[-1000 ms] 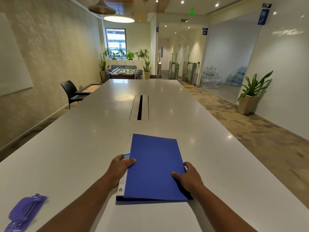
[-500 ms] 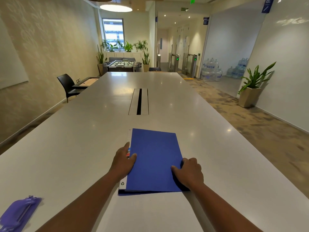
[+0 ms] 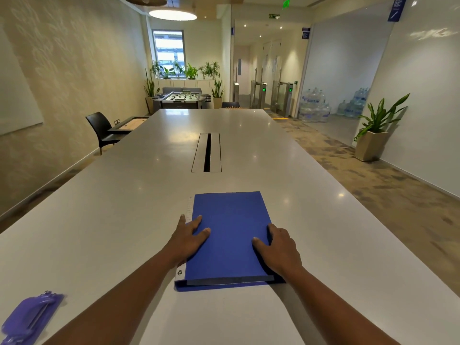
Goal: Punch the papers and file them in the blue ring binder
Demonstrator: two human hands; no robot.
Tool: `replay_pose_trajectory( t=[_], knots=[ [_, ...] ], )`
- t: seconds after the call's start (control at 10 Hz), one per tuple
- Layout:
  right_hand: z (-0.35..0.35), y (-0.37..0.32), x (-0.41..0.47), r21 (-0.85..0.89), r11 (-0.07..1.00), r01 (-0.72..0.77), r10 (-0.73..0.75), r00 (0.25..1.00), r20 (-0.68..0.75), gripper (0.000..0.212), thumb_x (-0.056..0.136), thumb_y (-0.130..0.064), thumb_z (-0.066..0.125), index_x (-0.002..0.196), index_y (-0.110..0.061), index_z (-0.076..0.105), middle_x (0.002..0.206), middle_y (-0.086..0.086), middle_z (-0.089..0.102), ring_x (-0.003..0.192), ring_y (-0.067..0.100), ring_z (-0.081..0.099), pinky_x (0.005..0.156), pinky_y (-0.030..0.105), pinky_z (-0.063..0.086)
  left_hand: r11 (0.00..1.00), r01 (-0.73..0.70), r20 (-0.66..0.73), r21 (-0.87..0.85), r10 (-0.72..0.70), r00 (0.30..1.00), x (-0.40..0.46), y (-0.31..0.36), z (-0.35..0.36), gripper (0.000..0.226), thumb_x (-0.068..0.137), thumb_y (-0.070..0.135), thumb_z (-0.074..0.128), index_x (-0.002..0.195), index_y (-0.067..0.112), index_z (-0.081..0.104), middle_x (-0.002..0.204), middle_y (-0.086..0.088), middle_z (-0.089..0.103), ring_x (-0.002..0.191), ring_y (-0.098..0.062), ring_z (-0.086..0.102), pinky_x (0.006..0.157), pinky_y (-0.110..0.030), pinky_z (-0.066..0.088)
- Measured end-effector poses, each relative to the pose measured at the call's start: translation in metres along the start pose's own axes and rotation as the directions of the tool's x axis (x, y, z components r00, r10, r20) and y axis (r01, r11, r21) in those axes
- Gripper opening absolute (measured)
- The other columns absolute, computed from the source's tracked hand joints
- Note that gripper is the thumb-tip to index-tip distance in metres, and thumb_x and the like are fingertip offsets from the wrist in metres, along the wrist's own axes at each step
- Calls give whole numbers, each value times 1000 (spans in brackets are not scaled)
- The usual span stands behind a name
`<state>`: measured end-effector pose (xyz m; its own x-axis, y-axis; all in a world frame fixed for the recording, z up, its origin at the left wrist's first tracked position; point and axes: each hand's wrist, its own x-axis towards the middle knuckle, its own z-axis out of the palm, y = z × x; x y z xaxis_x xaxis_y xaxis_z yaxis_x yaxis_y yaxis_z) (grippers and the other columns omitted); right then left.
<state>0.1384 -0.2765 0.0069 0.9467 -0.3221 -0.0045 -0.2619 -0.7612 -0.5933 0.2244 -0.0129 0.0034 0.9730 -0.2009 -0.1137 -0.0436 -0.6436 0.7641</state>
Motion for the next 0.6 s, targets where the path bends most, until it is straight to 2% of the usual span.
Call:
replay_pose_trajectory(
  t=[0.2,0.3,0.4,0.5,0.6],
  knots=[
    [-9,-3,-1,24,995,93,-93,996,3,87,92,-70,50,163,-28,20,164,0,33,144,29,42,111,51,44,999,-4,-6,42,4,1000,-5,10,1,78,94,63,53,160,33,24,170,-4,-7,155,-30,16,121,-42,23],
    [-13,-5,-1,-23,993,119,-118,992,36,90,91,-75,45,164,-34,13,170,0,20,150,31,34,114,54,40,998,-1,-11,65,1,1000,-7,13,-2,77,95,62,53,160,31,25,171,-6,-3,155,-30,15,122,-43,20],
    [-17,-9,-1,-153,978,141,-132,989,71,89,88,-81,36,163,-41,9,174,-2,6,153,33,27,113,54,37,994,0,3,105,0,1000,-10,19,-4,76,96,61,51,160,28,26,171,-9,0,155,-33,15,123,-46,19],
    [-23,-14,-1,-270,947,174,-157,984,84,89,87,-85,24,163,-40,9,175,-2,-4,157,33,17,114,56,34,980,-18,-19,198,22,1000,-14,24,-5,75,97,62,49,160,27,26,170,-12,6,154,-35,16,123,-49,19],
    [-24,-20,-3,-351,917,191,-161,980,114,86,90,-84,18,163,-39,9,174,-1,-8,159,32,6,118,60,25,944,-1,-47,329,17,999,-16,27,-4,76,95,68,44,160,32,24,170,-8,9,156,-35,9,122,-55,20]
  ],
)
